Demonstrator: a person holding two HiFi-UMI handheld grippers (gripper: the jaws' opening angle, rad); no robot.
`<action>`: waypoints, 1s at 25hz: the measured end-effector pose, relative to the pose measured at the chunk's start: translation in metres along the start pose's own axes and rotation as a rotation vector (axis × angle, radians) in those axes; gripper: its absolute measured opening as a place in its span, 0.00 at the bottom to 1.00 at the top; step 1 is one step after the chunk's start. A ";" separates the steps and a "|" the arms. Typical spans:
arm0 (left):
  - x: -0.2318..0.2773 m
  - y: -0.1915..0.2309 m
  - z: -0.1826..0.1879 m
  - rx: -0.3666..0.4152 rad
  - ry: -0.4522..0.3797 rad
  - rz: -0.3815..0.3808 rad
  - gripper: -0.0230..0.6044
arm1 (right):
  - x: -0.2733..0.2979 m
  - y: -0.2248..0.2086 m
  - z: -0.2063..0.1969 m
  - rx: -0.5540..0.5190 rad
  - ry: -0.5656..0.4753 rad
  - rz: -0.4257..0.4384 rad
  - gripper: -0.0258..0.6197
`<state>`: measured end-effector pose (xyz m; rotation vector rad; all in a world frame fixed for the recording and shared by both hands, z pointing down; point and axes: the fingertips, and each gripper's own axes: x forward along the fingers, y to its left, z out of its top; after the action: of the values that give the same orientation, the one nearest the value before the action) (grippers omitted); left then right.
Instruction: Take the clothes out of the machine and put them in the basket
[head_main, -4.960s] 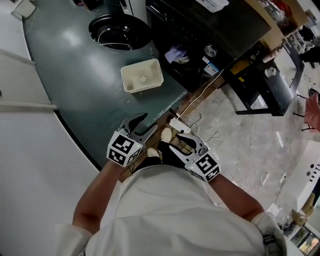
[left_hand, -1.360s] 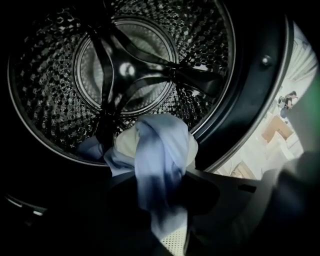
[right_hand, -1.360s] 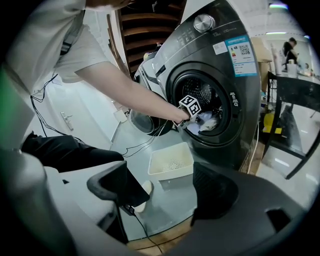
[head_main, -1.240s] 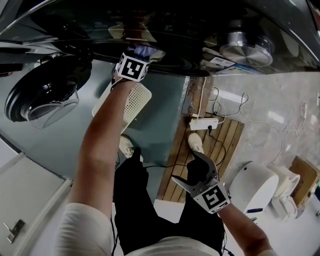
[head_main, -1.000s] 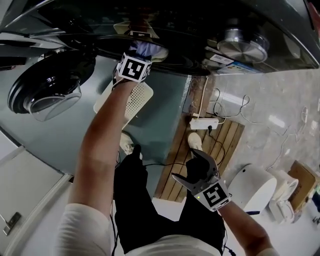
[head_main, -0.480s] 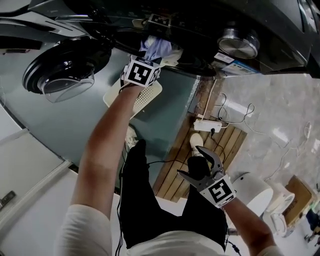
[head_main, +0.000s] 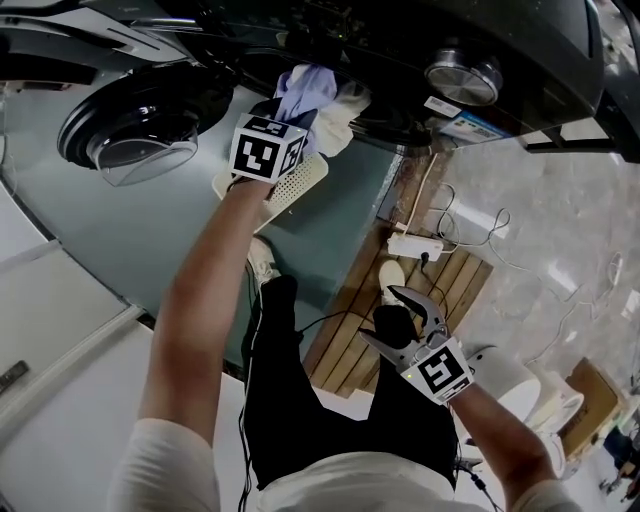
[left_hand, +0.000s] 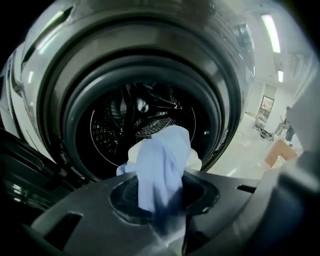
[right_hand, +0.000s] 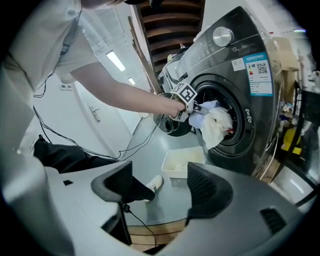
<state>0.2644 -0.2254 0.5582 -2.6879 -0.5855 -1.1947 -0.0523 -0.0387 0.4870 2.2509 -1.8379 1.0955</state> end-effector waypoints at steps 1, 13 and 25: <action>-0.007 0.000 0.002 -0.010 -0.012 0.001 0.23 | 0.000 0.001 0.001 -0.004 0.000 0.007 0.58; -0.101 -0.001 0.033 -0.060 -0.176 0.019 0.23 | 0.001 0.012 0.003 -0.072 0.020 0.083 0.55; -0.206 0.006 0.057 -0.090 -0.344 0.043 0.23 | 0.011 0.025 0.007 -0.141 0.040 0.142 0.46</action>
<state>0.1807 -0.2752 0.3682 -2.9904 -0.5220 -0.7679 -0.0699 -0.0581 0.4781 2.0348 -2.0161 0.9861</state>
